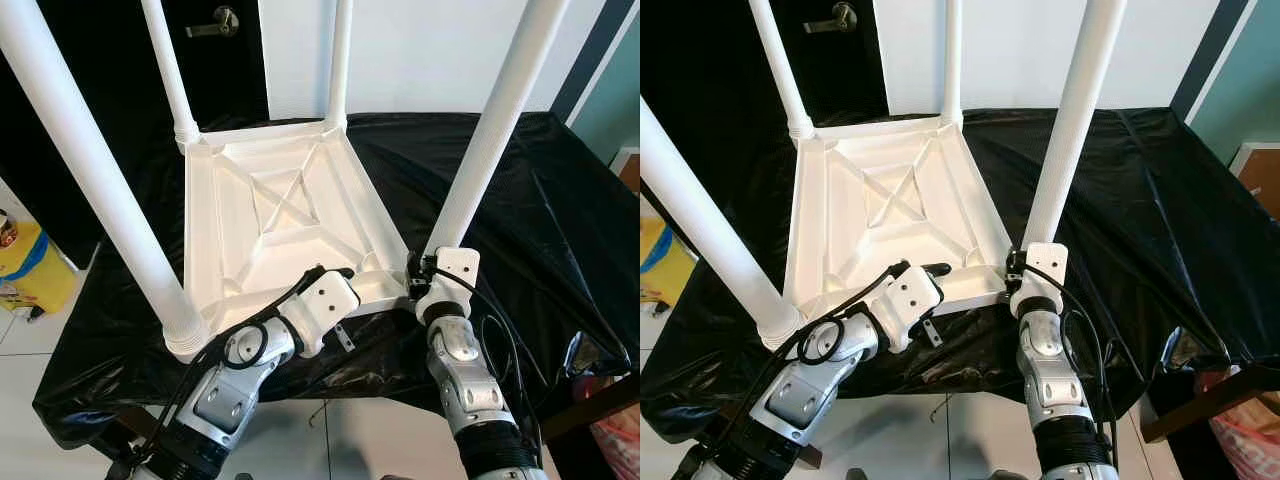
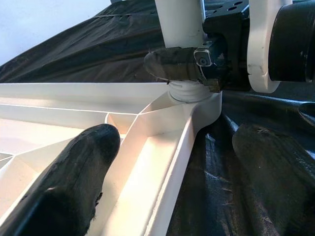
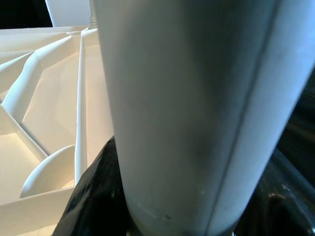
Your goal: Building children table
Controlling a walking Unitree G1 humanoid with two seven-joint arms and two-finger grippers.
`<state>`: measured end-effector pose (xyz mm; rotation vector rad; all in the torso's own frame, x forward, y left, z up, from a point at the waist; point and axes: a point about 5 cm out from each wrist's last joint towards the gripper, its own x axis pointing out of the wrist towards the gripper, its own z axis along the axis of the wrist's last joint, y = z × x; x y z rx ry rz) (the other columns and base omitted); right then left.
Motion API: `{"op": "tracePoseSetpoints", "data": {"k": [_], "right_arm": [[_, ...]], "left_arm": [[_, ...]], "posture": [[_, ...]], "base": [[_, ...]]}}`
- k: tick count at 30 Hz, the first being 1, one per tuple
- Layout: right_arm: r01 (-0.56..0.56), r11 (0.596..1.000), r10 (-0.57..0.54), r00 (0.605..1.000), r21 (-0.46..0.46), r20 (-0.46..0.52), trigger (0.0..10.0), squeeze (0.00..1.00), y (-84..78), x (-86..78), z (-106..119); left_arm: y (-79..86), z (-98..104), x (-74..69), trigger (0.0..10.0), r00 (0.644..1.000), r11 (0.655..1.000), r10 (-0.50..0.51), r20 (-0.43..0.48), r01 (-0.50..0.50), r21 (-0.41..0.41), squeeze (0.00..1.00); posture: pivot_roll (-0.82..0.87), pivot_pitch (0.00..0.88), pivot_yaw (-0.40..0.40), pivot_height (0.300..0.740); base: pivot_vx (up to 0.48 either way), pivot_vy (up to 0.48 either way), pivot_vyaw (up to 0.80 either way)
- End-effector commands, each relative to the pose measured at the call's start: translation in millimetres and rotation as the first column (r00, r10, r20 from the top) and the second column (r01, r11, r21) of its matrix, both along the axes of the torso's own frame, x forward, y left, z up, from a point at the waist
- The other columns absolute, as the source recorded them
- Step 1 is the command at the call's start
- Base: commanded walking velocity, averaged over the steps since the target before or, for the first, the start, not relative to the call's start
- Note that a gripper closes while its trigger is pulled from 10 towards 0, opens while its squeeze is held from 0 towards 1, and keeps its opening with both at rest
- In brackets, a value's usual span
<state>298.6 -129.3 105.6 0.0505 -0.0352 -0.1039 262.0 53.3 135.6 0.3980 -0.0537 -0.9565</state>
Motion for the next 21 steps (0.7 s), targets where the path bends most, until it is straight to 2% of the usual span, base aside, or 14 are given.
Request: {"op": "tracePoseSetpoints", "data": {"k": [1,13,14,15,16,21], "right_arm": [[-0.007,1.000,0.007,0.998,0.001,-0.069,10.0,0.00,2.2,-5.8,-15.2],[-0.024,0.999,0.024,1.000,-0.030,-0.017,10.0,0.00,6.6,-6.1,-6.8],[-0.025,0.999,0.024,1.000,-0.035,-0.010,10.0,0.19,6.1,-6.0,-5.8],[-0.025,0.999,0.024,1.000,-0.035,-0.010,10.0,0.19,6.1,-6.0,-5.8],[-0.029,0.999,0.029,1.000,-0.036,-0.003,10.0,1.00,5.6,-6.0,-4.7],[-0.048,0.998,0.049,0.999,-0.035,0.021,10.0,1.00,5.7,-6.7,-1.4]], "left_arm": [[-1.7,2.0,-1.5,10.0,1.000,1.000,-0.027,0.015,0.026,0.014,0.00],[-2.7,1.6,-2.3,10.0,1.000,1.000,-0.025,0.015,0.025,0.011,0.00],[-2.7,1.0,-2.7,10.0,1.000,1.000,-0.025,0.013,0.025,0.012,0.00],[-2.7,1.0,-2.7,10.0,1.000,1.000,-0.025,0.013,0.025,0.012,0.00],[-2.6,0.3,-3.2,10.0,1.000,1.000,-0.025,0.012,0.025,0.013,0.00],[-2.5,-0.3,-3.6,10.0,1.000,1.000,-0.025,0.011,0.024,0.015,0.00]], "posture": [[-0.03,0.047,-0.025,0.740],[-0.03,0.051,-0.031,0.740],[-0.03,0.053,-0.032,0.740],[-0.03,0.053,-0.032,0.740],[-0.03,0.052,-0.033,0.740],[-0.03,0.054,-0.034,0.740]], "base": [[0.000,0.000,0.00],[0.000,0.000,0.00],[0.000,0.000,0.00],[0.000,0.000,0.00],[0.000,0.000,0.00],[0.000,0.000,0.00]]}}
